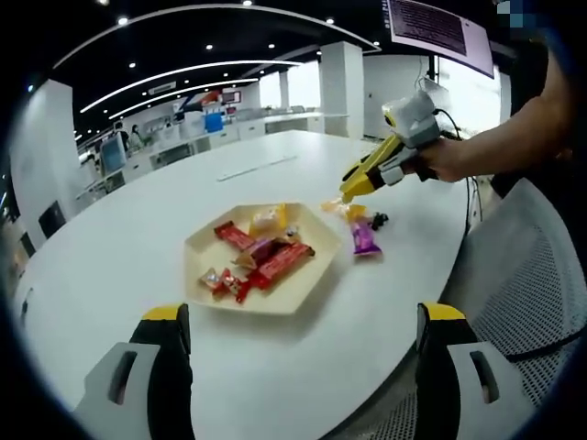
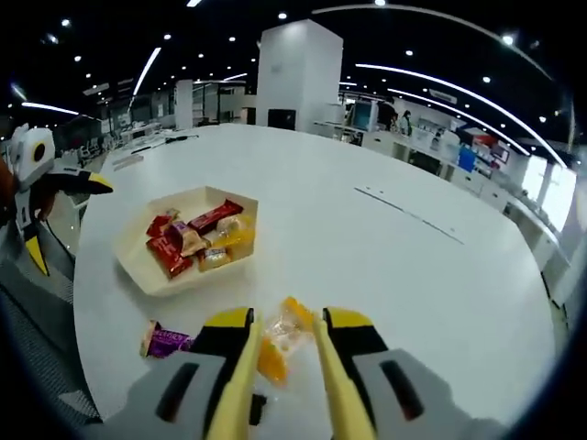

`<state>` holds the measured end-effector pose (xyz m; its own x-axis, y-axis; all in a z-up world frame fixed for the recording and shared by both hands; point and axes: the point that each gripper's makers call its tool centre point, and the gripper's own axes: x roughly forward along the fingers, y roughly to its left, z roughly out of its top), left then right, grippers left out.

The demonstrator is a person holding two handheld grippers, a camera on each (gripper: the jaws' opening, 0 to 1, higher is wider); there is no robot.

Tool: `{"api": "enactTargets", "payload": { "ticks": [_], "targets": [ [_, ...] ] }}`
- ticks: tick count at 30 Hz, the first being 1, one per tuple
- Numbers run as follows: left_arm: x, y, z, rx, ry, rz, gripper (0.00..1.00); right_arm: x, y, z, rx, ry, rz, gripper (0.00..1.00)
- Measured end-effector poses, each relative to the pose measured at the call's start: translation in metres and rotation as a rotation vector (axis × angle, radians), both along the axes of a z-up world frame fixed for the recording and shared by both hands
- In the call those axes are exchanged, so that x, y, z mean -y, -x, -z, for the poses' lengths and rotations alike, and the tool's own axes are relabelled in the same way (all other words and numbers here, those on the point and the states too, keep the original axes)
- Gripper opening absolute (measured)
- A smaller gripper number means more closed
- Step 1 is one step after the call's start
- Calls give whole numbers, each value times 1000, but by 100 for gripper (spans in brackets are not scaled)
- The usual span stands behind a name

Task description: Place the target food into the container with the food tongs after gripping and lifting it, then release it inside without dropping or visibly crushing the food.

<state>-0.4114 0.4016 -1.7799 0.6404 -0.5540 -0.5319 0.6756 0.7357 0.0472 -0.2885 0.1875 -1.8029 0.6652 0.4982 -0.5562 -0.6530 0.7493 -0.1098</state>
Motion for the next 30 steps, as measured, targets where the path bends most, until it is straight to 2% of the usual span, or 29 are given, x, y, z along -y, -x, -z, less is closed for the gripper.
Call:
{"api": "enactTargets", "payload": {
  "ticks": [7, 11, 13, 15, 17, 19, 23, 26, 30],
  "targets": [
    [-1, -1, 0, -1, 7, -2, 99, 1, -1, 12, -24, 16, 8, 29],
    [-1, -1, -1, 0, 12, -4, 99, -1, -1, 12, -21, 26, -14, 29],
    [-2, -1, 0, -4, 14, -3, 99, -1, 0, 11, -29, 33, -53, 29],
    [-1, -1, 0, -5, 17, -2, 99, -2, 2, 10, -37, 34, -128, 29],
    [-2, -1, 0, -5, 14, -1, 99, 3, 6, 11, -49, 58, -193, 29],
    [-2, -1, 1, -10, 15, -2, 99, 12, 4, 10, -46, 86, -220, 29],
    [-1, 0, 1, -11, 16, 1, 98, 23, 1, 2, -57, 57, -179, 29],
    [-1, 0, 1, -12, 18, 0, 98, 18, 6, -3, -72, -3, -125, 30],
    [-2, 0, 2, -17, 14, 0, 98, 21, 10, 9, -97, 42, -50, 29]
  ]
}}
